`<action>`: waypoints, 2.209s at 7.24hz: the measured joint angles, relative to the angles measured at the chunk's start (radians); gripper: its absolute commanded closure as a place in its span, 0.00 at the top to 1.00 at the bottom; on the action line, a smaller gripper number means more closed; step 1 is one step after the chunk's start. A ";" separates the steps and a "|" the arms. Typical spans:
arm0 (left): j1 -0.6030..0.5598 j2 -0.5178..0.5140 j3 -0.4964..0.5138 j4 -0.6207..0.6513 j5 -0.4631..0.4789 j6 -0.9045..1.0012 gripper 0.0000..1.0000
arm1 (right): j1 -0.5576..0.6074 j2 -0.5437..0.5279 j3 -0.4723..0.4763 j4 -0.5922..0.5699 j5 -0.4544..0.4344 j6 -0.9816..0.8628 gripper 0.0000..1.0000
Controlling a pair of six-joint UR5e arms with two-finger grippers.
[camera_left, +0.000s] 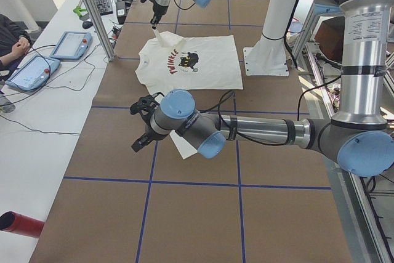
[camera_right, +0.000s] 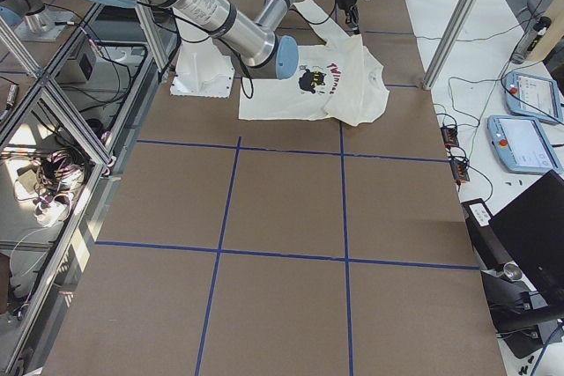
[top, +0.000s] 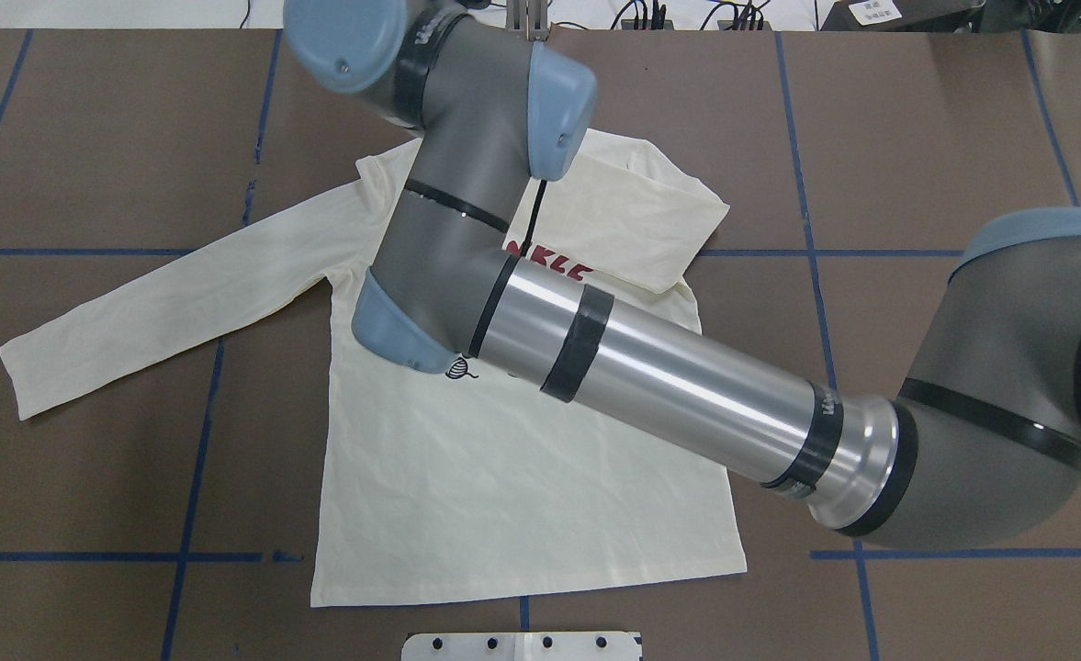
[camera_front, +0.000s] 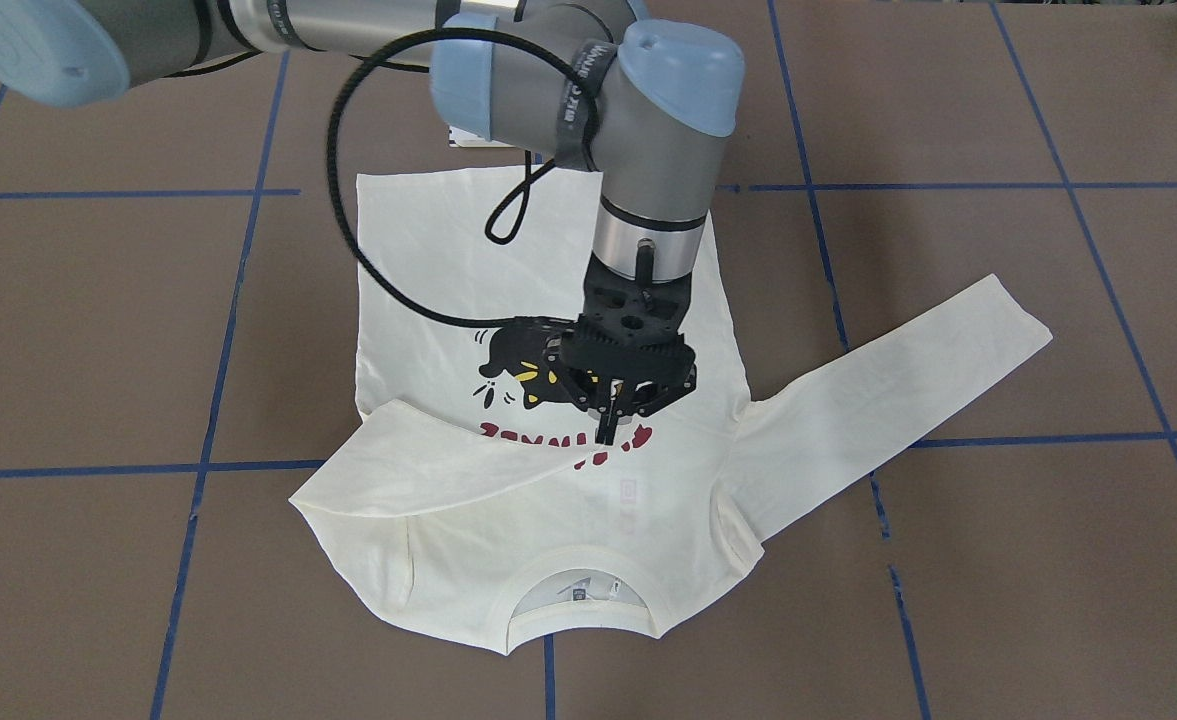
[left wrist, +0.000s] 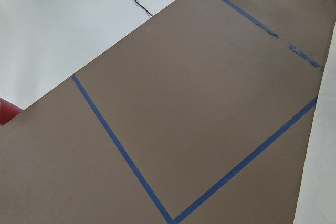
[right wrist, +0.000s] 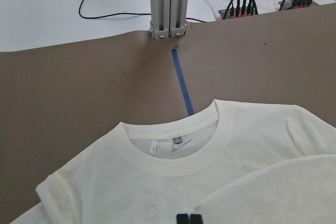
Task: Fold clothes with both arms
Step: 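Carry the held sleeve with the right gripper across the shirt body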
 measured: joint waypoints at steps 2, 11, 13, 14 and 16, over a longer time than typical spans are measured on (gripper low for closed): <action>0.000 0.001 0.001 0.000 0.000 0.000 1.00 | -0.081 0.044 -0.062 0.024 -0.081 0.023 0.00; 0.000 0.006 0.004 0.000 0.000 -0.001 1.00 | -0.088 0.204 -0.297 0.189 -0.103 0.188 0.99; 0.000 0.004 0.003 -0.005 0.001 -0.005 1.00 | -0.009 0.196 -0.294 0.174 0.031 0.181 1.00; 0.001 0.001 0.001 -0.026 0.003 -0.012 1.00 | 0.049 0.169 -0.267 0.146 0.132 0.145 1.00; 0.022 0.006 0.003 -0.109 0.003 -0.054 1.00 | 0.158 0.040 -0.094 0.060 0.291 -0.008 1.00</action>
